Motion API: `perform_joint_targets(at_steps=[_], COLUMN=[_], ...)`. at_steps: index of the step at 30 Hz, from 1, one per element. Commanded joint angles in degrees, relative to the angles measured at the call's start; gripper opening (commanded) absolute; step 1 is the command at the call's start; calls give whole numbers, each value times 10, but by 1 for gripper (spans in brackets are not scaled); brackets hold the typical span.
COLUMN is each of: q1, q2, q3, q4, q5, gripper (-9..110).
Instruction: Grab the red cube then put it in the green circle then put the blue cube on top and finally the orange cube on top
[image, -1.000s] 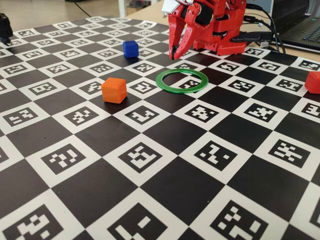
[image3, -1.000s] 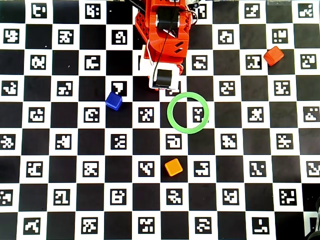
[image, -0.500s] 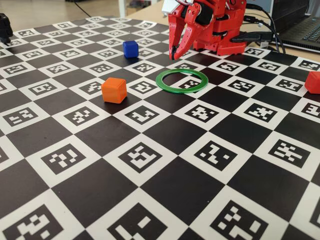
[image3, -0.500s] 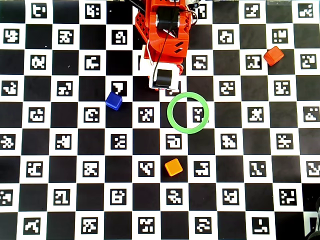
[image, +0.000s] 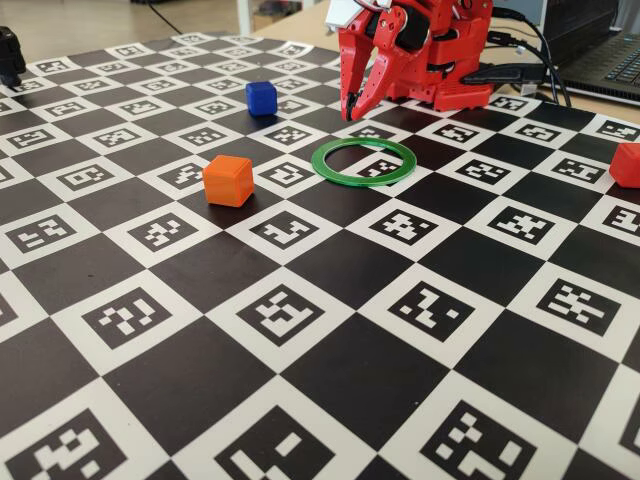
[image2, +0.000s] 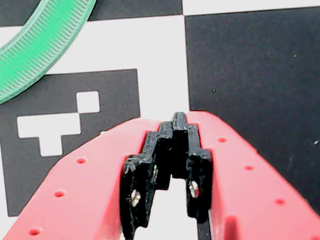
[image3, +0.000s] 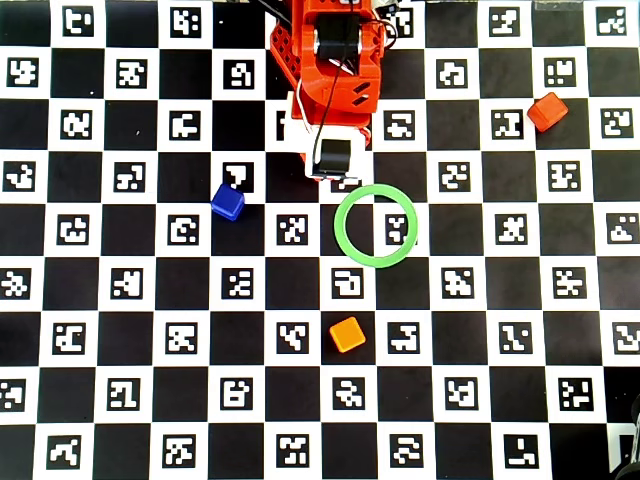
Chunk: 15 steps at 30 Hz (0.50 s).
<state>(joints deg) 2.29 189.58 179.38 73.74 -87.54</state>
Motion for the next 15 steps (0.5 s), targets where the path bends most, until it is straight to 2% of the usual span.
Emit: perform_joint_targets(at_steps=[1, 5, 9, 15], q1=[-9, -17, -41, -92], q2=[28, 16, -89, -252], q3=[32, -13, -129, -380], q4=[29, 29, 30, 98], q5=[33, 78, 128, 294], gripper=[-6, -6, -6, -6])
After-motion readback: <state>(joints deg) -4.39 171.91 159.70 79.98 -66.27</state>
